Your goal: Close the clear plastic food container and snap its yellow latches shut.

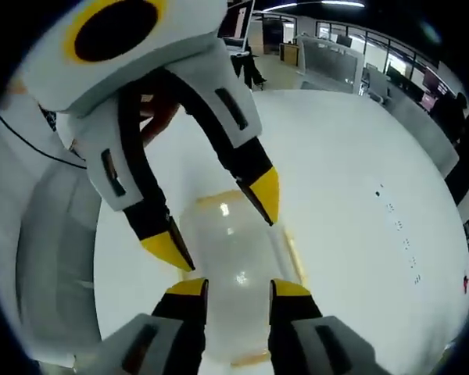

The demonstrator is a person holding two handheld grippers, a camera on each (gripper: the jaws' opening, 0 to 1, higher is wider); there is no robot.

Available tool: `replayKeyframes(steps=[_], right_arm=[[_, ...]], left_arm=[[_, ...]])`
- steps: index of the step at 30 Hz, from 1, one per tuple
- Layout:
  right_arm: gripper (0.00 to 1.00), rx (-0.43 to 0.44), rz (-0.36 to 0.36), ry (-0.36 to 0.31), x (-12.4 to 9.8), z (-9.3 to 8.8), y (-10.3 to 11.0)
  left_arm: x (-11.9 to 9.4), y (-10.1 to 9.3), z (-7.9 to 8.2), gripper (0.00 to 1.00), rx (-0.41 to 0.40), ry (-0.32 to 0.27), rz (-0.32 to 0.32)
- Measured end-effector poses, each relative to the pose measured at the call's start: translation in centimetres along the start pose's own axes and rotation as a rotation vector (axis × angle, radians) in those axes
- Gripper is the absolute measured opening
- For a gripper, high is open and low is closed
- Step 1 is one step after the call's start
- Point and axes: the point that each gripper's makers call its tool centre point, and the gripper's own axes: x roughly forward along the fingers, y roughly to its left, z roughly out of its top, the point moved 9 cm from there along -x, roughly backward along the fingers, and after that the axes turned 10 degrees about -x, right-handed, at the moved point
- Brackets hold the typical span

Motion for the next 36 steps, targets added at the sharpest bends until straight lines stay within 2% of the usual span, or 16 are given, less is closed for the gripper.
replayKeyframes(steps=[12, 22, 27, 32, 36], right_arm=[[0.28, -0.017, -0.023, 0.004, -0.4, 0.2, -1.6], [0.29, -0.03, -0.028, 0.004, -0.3, 0.4, -2.6], [0.33, -0.047, -0.024, 0.037, 0.3, 0.4, -3.1], [0.34, -0.033, -0.005, 0.027, 0.6, 0.4, -3.4], [0.37, -0.044, 0.012, 0.067, 1.0, 0.1, -3.6]], left_arm=[[0.8, -0.5, -0.3, 0.4, -0.034, -0.001, 0.002], [1.1, -1.8, -0.8, 0.42, -0.02, 0.012, -0.011], [1.3, -2.7, -1.4, 0.43, 0.017, 0.031, -0.003], [1.4, -3.1, -1.5, 0.45, 0.042, 0.031, 0.01], [1.6, -3.3, -1.5, 0.45, 0.087, 0.035, 0.039]])
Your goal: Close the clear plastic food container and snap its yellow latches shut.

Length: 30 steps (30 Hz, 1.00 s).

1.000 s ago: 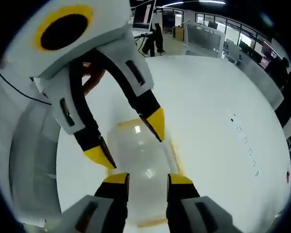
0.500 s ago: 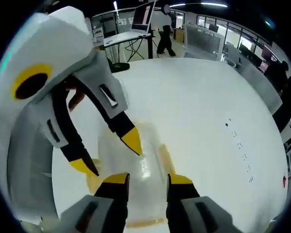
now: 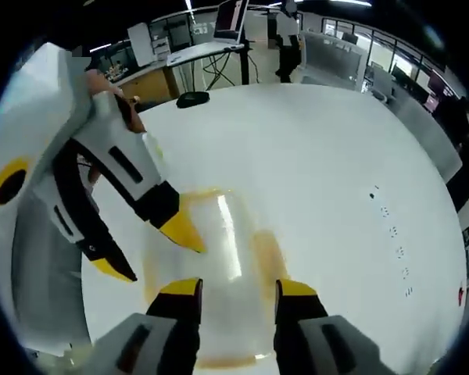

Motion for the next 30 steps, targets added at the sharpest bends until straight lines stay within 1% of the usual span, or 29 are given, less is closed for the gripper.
replayKeyframes(steps=[2, 5, 9, 10, 13, 14, 16, 17, 18, 20, 22, 24, 28, 30], right_arm=[[0.36, -0.003, 0.01, 0.003, 0.1, 0.0, -0.1], [0.35, 0.0, 0.035, -0.006, 0.1, 0.0, -0.2], [0.35, -0.021, 0.071, 0.001, 0.3, 0.1, -0.6], [0.35, -0.024, 0.081, 0.006, 0.3, 0.2, -0.6], [0.35, -0.058, 0.103, 0.019, 0.5, 0.4, -0.8], [0.35, -0.061, 0.11, 0.021, 0.6, 0.4, -0.8], [0.35, -0.064, 0.124, 0.03, 0.5, 0.5, -0.9], [0.35, -0.073, 0.129, 0.032, 0.6, 0.5, -0.9], [0.35, -0.086, 0.136, 0.033, 0.6, 0.6, -1.0], [0.35, -0.082, 0.15, 0.033, 0.7, 0.6, -1.1], [0.35, -0.095, 0.16, 0.031, 0.7, 0.6, -1.1], [0.35, -0.096, 0.167, 0.034, 0.8, 0.6, -1.2], [0.34, -0.106, 0.186, 0.053, 1.0, 0.8, -1.3], [0.34, -0.109, 0.199, 0.056, 1.0, 0.8, -1.4]], left_arm=[[0.1, -0.1, 0.0, 0.44, 0.02, 0.0, 0.012], [0.3, -0.3, 0.0, 0.45, -0.001, -0.01, 0.01], [0.8, -0.7, 0.0, 0.47, 0.064, 0.004, 0.025], [0.8, -0.6, 0.1, 0.46, 0.064, 0.006, 0.027], [0.9, -0.5, 0.0, 0.43, 0.107, 0.013, 0.059], [0.9, -0.4, 0.0, 0.43, 0.114, 0.016, 0.064], [1.0, -0.6, 0.1, 0.43, 0.101, 0.019, 0.067], [1.0, -0.6, 0.1, 0.43, 0.127, 0.027, 0.074], [1.1, -0.6, 0.0, 0.43, 0.177, 0.039, 0.082], [1.3, -0.8, -0.2, 0.44, 0.191, 0.034, 0.093], [1.3, -0.8, -0.1, 0.44, 0.175, 0.034, 0.099], [1.3, -0.7, -0.1, 0.44, 0.179, 0.038, 0.103], [1.3, -0.7, 0.0, 0.43, 0.163, 0.042, 0.108], [1.5, -0.8, 0.0, 0.42, 0.172, 0.053, 0.115]])
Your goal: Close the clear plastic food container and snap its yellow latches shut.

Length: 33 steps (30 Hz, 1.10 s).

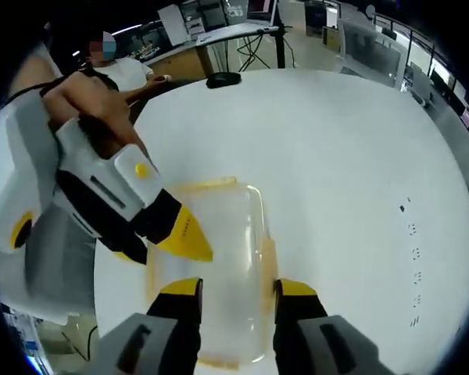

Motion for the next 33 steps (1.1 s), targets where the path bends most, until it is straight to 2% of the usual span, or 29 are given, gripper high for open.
replayKeyframes(steps=[5, 10, 11, 12, 13, 26, 33], right_arm=[[0.33, -0.007, 0.029, 0.034, 0.3, 0.3, -0.4], [0.32, -0.015, 0.069, 0.07, 0.6, 0.7, -0.8], [0.3, 0.082, 0.095, 0.077, 0.7, 0.4, -0.5], [0.3, 0.028, 0.112, 0.078, 0.8, 0.4, -1.1], [0.3, 0.007, 0.115, 0.087, 0.8, 0.5, -1.3], [0.33, 0.017, 0.098, 0.067, 0.8, 0.8, -0.8], [0.34, 0.014, 0.054, 0.053, 0.5, 1.2, -0.2]], left_arm=[[0.0, 0.1, 0.1, 0.41, -0.01, 0.017, 0.002], [0.5, -0.2, 0.2, 0.37, -0.015, 0.023, 0.044], [-0.4, -0.2, -0.4, 0.36, -0.054, 0.07, 0.044], [-0.5, 0.3, -0.1, 0.36, -0.024, 0.032, 0.043], [-0.8, 0.3, -0.2, 0.36, -0.018, 0.024, 0.04], [0.0, -0.3, 0.0, 0.37, -0.016, 0.023, 0.055], [0.0, -0.3, 0.2, 0.38, -0.025, 0.018, 0.063]])
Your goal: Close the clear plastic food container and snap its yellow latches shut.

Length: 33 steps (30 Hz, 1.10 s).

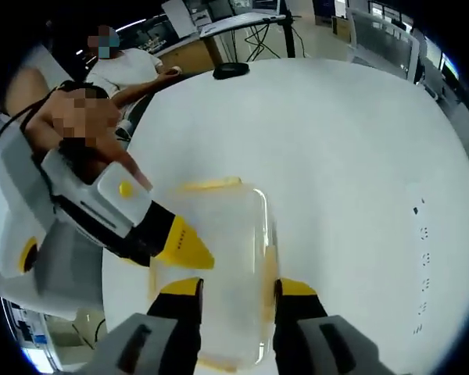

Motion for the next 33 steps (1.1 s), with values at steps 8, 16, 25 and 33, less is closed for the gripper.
replayKeyframes(steps=[8, 16, 25, 33], right_arm=[[0.34, 0.018, -0.065, 0.005, -0.4, -0.1, 0.5], [0.4, 0.017, -0.126, 0.023, -1.4, -1.0, 1.2], [0.43, 0.031, -0.135, -0.005, -1.8, -1.8, 2.7], [0.49, 0.025, -0.146, -0.023, -1.7, -2.1, 4.1]], left_arm=[[0.1, -0.2, 0.5, 0.4, 0.012, 0.023, 0.002], [0.0, -0.6, 0.5, 0.52, 0.07, 0.05, -0.046], [-1.3, 0.2, 0.4, 0.57, 0.047, 0.028, -0.055], [-2.1, 1.4, -0.6, 0.6, 0.011, 0.035, -0.072]])
